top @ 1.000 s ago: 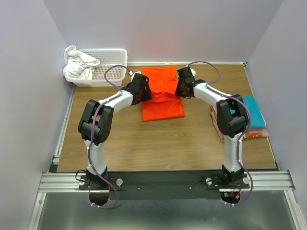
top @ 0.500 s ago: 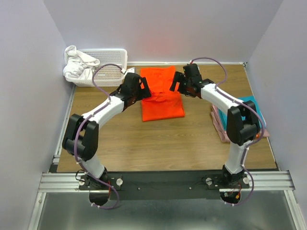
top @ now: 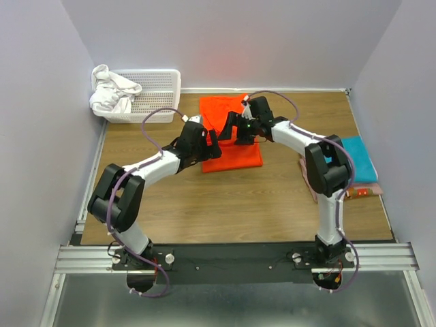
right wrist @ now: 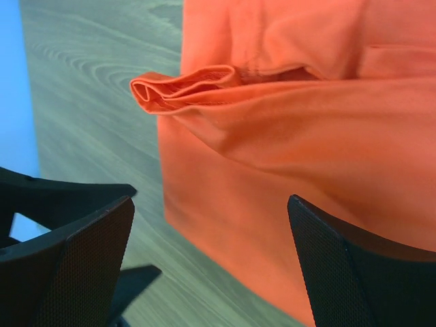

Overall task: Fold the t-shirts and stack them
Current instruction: Fold the tshirt

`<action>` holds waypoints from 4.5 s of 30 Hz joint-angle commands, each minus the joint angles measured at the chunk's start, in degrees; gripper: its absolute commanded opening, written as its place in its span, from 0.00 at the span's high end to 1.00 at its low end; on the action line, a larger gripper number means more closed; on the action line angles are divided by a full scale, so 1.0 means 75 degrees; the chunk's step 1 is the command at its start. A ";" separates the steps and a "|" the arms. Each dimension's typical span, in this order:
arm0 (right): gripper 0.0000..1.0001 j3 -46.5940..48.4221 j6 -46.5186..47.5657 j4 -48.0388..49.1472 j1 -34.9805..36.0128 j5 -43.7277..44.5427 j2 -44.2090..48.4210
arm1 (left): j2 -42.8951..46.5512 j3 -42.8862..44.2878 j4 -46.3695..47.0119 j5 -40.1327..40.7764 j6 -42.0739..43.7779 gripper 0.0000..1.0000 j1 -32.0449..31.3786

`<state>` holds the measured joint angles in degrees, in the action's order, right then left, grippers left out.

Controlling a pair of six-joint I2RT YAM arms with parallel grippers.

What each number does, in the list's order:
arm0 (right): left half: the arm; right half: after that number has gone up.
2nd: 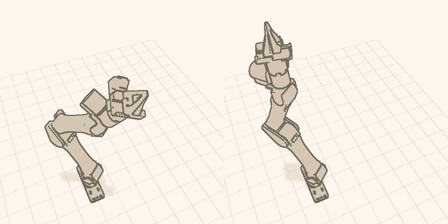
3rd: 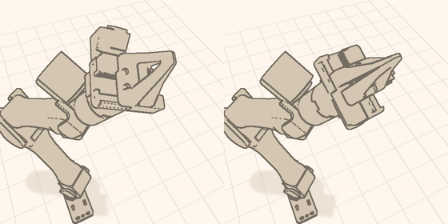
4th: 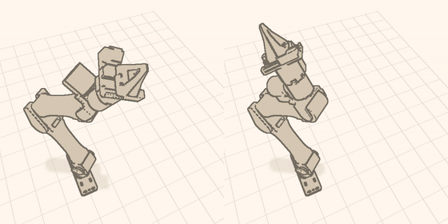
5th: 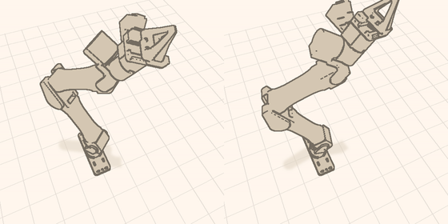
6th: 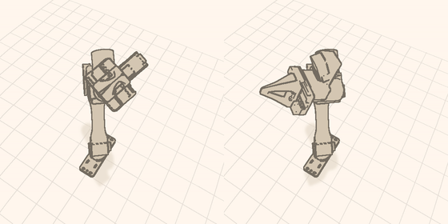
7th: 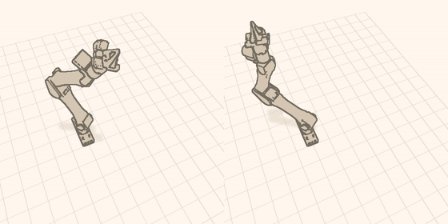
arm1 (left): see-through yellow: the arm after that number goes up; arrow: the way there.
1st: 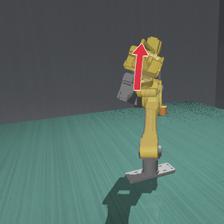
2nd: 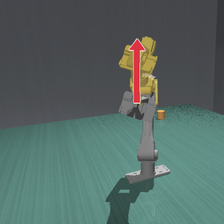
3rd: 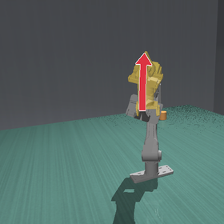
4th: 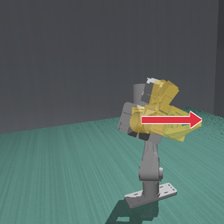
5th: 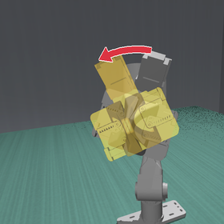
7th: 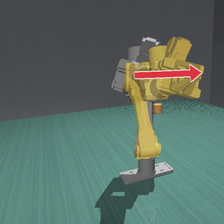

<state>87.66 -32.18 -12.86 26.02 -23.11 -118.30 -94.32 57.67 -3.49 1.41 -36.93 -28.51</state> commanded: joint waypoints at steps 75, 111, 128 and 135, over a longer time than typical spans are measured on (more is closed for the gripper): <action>0.08 -0.4422 -0.0666 0.0543 -0.0797 0.2426 0.3223 | -0.0513 -0.1127 0.0312 0.0223 -0.0092 0.75 0.0028; 1.00 -0.6409 -0.0513 0.0555 -0.0833 0.1301 0.3923 | 0.1170 -0.2986 0.0242 -0.0071 -0.0548 1.00 -0.0286; 1.00 -0.9437 -0.1838 -0.0710 0.1042 0.0422 0.8471 | 0.5380 -0.5240 -0.1011 0.0667 -0.3045 1.00 -0.3358; 1.00 -0.9204 -0.1592 -0.1086 0.1054 0.0738 0.9211 | 0.6728 -0.5100 -0.0849 0.1124 -0.2589 1.00 -0.3640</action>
<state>17.02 -44.58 -18.09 33.45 -19.11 -50.61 -47.72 18.31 -10.55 5.61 -57.45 -55.29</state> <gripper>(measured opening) 0.009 0.007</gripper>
